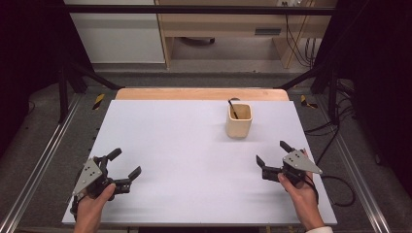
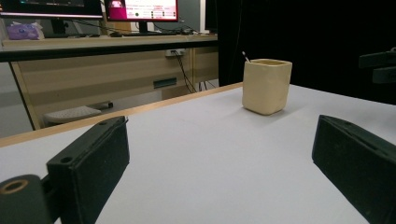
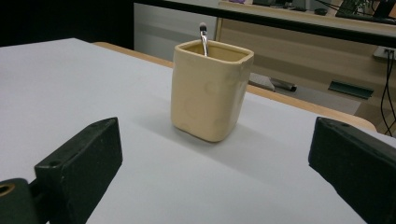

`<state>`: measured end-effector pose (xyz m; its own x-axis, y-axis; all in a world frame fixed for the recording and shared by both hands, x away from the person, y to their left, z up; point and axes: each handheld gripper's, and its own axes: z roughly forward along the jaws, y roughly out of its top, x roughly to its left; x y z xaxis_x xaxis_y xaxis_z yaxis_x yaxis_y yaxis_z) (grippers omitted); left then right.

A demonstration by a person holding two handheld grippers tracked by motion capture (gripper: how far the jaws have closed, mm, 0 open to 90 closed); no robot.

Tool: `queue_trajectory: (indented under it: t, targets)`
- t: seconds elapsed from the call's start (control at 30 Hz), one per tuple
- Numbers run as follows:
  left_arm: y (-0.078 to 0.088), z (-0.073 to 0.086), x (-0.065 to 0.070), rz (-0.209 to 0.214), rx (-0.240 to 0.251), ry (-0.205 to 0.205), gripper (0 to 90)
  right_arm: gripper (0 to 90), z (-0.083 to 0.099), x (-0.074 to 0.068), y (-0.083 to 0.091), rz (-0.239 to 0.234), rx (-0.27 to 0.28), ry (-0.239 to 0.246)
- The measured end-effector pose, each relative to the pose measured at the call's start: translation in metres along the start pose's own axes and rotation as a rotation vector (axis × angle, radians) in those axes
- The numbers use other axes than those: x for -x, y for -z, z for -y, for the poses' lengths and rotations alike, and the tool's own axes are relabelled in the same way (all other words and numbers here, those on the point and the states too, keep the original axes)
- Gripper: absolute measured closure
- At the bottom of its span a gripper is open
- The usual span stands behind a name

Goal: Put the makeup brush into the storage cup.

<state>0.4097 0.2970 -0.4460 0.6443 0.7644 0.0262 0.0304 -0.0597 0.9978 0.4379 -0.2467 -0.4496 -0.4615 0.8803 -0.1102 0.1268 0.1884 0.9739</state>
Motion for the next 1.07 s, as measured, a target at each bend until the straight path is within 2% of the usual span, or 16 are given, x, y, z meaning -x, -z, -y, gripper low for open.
queue_trajectory:
  t: [0.27,0.57,0.83,0.93,1.07]
  targets:
    - [0.000,0.000,0.000,0.000,-0.001,-0.002,3.7,3.1,0.002,0.003,0.010,0.005,0.010,-0.017]
    - [0.001,0.000,0.000,0.001,-0.001,-0.006,3.7,3.4,0.005,0.006,0.019,0.008,0.025,-0.012]
    - [0.004,-0.003,0.003,0.005,-0.008,-0.034,3.7,3.2,0.011,0.007,0.023,-0.017,0.050,-0.007]
    - [0.006,-0.003,0.003,-0.001,-0.016,-0.053,3.7,3.2,0.015,0.007,0.023,-0.025,0.045,-0.004]
    - [0.006,-0.003,0.002,-0.006,-0.017,-0.052,3.7,3.3,0.020,0.007,0.021,-0.035,0.031,-0.016]
